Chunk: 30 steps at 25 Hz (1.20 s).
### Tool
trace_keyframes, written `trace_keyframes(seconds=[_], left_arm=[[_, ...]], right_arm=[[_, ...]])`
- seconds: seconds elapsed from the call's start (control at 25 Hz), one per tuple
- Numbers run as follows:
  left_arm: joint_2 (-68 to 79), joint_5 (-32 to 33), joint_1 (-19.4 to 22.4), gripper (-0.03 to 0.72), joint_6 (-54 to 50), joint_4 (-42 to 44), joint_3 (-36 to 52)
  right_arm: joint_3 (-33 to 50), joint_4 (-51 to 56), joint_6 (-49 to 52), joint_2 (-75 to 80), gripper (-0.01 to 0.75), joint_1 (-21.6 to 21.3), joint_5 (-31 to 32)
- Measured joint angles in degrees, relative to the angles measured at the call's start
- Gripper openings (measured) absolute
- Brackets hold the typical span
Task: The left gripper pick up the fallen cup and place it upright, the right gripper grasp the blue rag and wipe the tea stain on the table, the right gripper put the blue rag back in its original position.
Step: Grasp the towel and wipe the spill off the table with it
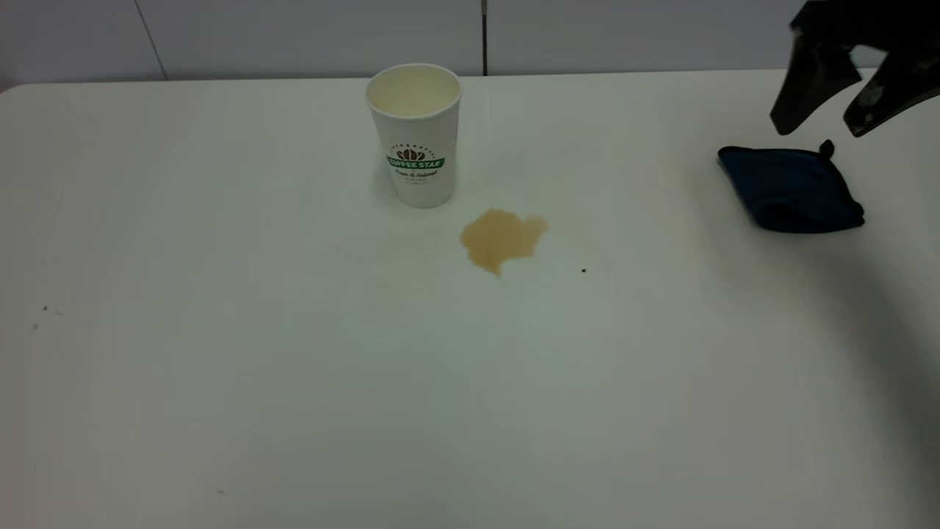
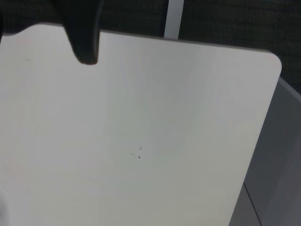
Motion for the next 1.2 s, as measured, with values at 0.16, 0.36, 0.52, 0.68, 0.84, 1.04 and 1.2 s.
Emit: trace_keyframes(seconds=[0.16, 0.36, 0.52, 0.68, 0.84, 1.04, 1.2], left_arm=[[0.0, 0.0, 0.0, 0.44, 0.0, 0.0, 0.0], [0.0, 0.0, 0.0, 0.44, 0.0, 0.0, 0.0], [0.0, 0.0, 0.0, 0.44, 0.0, 0.0, 0.0], [0.0, 0.0, 0.0, 0.44, 0.0, 0.0, 0.0], [0.0, 0.0, 0.0, 0.44, 0.1, 0.0, 0.0], [0.0, 0.0, 0.0, 0.44, 0.1, 0.0, 0.0], [0.0, 0.0, 0.0, 0.44, 0.1, 0.0, 0.0]], right_arm=[[-7.4, -0.8, 2.1, 7.8, 0.705, 0.3, 1.0], [-16.8, -4.5, 6.5, 16.3, 0.698, 0.5, 4.4], [-23.8, -11.1, 11.6, 21.7, 0.694, 0.5, 6.3], [-30.2, -16.9, 16.3, 26.5, 0.691, 0.5, 9.1], [-35.5, -19.8, 18.1, 30.6, 0.685, 0.5, 11.1], [-39.6, -23.4, 19.6, 33.9, 0.675, 0.5, 11.3], [-40.7, -25.6, 20.0, 35.3, 0.645, 0.5, 11.2]])
